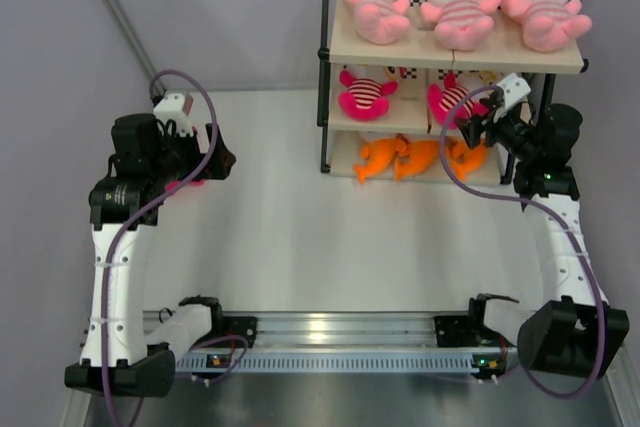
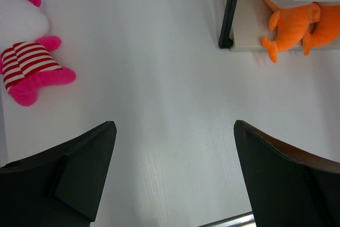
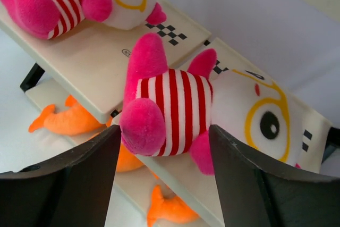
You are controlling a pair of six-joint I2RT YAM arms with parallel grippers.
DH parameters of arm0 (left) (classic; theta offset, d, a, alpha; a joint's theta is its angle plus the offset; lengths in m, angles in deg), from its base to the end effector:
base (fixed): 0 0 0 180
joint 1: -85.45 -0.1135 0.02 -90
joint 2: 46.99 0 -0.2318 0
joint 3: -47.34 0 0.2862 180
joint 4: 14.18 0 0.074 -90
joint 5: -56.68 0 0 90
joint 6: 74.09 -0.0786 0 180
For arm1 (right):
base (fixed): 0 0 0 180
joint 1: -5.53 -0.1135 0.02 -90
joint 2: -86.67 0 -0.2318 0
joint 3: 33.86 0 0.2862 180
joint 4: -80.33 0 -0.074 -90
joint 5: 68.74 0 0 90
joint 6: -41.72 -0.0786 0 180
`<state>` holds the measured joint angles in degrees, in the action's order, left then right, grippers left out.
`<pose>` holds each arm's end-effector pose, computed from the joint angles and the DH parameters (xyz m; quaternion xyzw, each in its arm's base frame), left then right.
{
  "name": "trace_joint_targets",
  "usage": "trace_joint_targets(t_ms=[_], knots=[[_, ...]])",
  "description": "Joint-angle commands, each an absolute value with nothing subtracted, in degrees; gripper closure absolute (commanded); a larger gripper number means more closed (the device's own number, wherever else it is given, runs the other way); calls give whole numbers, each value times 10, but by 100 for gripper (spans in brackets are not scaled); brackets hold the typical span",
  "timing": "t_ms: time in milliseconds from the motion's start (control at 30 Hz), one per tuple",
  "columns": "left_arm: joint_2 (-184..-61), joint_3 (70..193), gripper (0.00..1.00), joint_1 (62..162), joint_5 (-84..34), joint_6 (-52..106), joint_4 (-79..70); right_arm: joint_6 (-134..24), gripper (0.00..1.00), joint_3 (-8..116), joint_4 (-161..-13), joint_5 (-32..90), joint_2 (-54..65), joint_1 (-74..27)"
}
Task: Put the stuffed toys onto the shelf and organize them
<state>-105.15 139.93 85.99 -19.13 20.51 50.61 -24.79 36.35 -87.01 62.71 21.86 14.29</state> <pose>0.2632 -0.0217 0.3963 0.0309 0.8626 -0.1292 0.4882 0.3421 -0.0001 0.3334 -0.3219 0.6661 0.0834 0.6676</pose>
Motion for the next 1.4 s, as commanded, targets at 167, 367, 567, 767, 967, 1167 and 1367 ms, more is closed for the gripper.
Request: trace_joint_targets(t_ms=[167,367,567,767,967,1167,1367], knots=[[-1049,1409,2,859,-171,207,481,-504,18,363,-938,449,277,108],[-1043,1406,2,858,-157,201,481,-676,15,324,-939,222,362,60],[-1039,1402,2,859,-150,200,482,-818,1,331,-881,82,334,-33],[-1034,1400,3,859,-142,190,481,-848,1,335,-875,-73,287,-82],[-1037,1403,3,859,-139,184,481,-875,0,312,-941,-88,258,-91],[-1045,1408,3,859,-143,180,481,-877,8,317,-971,-90,216,-91],[-1048,1409,3,859,-158,170,481,-855,65,297,-1010,-72,215,-90]])
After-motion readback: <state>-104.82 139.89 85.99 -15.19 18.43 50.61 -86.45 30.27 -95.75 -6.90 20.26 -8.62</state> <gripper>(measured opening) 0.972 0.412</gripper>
